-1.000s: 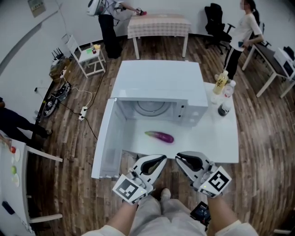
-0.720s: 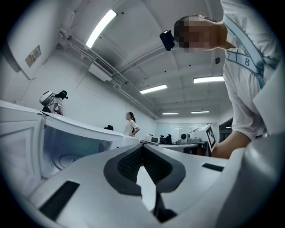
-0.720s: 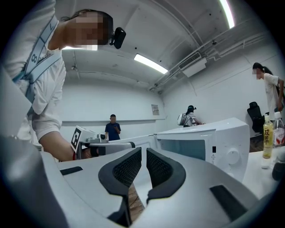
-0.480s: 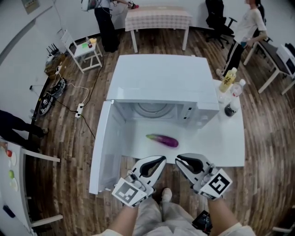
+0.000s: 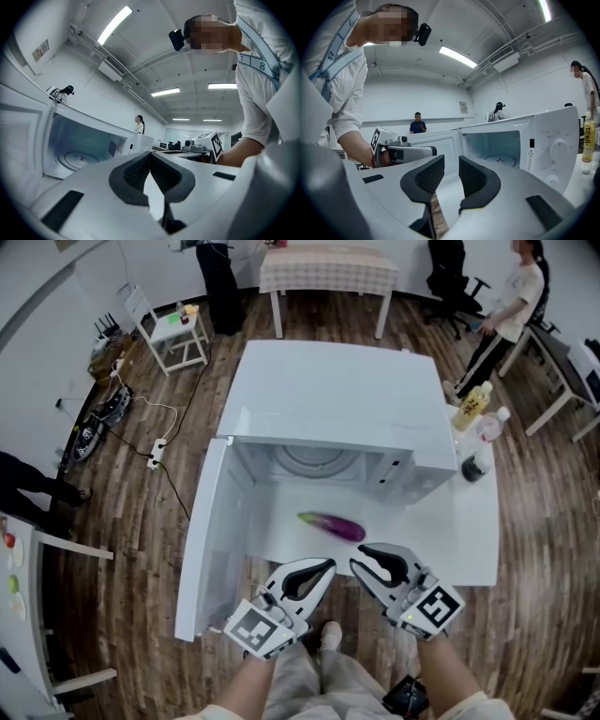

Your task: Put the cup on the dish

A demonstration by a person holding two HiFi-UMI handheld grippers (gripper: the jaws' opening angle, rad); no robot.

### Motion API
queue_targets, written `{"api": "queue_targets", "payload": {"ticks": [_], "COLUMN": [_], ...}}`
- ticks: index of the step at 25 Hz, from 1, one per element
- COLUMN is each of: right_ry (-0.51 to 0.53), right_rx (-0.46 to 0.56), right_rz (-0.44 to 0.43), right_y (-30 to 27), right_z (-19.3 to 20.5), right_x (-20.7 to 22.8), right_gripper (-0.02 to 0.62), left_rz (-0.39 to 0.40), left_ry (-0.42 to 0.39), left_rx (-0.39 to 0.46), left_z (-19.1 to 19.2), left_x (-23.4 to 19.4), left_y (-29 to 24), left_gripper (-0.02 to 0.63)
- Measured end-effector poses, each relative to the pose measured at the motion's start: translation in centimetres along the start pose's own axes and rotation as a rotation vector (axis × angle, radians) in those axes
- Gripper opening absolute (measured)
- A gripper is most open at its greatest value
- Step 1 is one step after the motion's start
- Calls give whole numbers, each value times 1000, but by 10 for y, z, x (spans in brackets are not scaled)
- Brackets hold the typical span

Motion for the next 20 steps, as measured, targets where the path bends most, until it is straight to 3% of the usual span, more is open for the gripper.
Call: {"api": "queue_targets", "payload": {"ticks": [20], "right_ry": [60], "right_rx": [-215], "right_rz": [-38], "right_y": [-31], "right_z": [68], "right_x": [26], "right_gripper": [195], "left_rz": [10], "left_ry": [49], "left_rx": [-60], "left_z": [21], "left_x": [-6], "left_y": [6], "left_gripper": [3]}}
Point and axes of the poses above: the fingertips, and each gripper's own axes: y backward along the fingers, x to its right, z out of its underside, the point moved 4 cm from there along y, backward along the fingers, and after that the axes turned 9 degrees about y, right-handed, at the moved point
